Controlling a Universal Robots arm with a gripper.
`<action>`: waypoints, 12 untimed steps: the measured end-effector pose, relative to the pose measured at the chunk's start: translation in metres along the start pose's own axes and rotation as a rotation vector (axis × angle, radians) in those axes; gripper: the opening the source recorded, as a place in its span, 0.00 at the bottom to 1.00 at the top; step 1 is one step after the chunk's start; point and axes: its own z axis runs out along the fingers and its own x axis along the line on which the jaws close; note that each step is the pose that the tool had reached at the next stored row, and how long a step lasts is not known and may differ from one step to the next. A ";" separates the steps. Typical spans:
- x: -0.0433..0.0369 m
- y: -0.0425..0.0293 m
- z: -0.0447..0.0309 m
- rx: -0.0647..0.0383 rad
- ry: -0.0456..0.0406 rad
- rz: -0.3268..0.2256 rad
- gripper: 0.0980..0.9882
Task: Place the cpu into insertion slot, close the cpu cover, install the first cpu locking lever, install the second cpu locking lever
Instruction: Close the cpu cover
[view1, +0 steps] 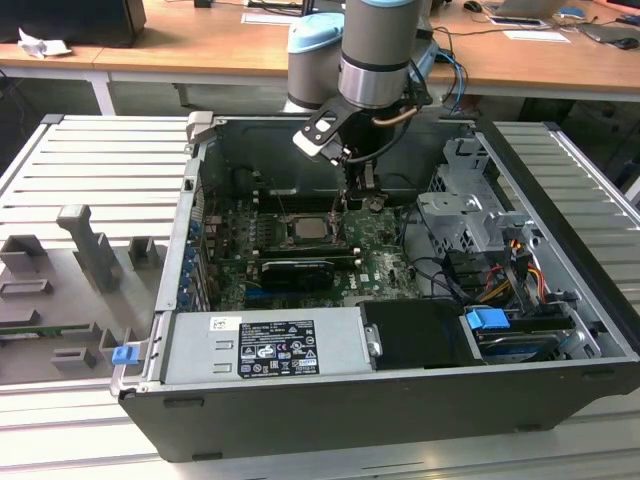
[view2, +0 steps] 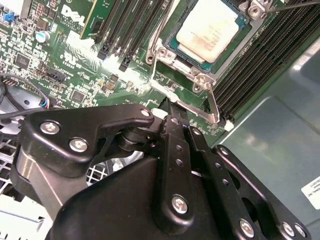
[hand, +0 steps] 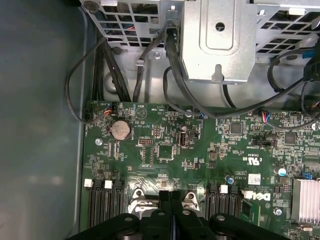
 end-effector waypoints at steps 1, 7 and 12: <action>0.0000 -0.0006 0.0000 0.000 0.0000 0.000 0.01; 0.0005 -0.0119 0.0017 0.000 0.0003 0.000 0.01; 0.0007 -0.0180 0.0062 0.000 0.0000 0.000 0.01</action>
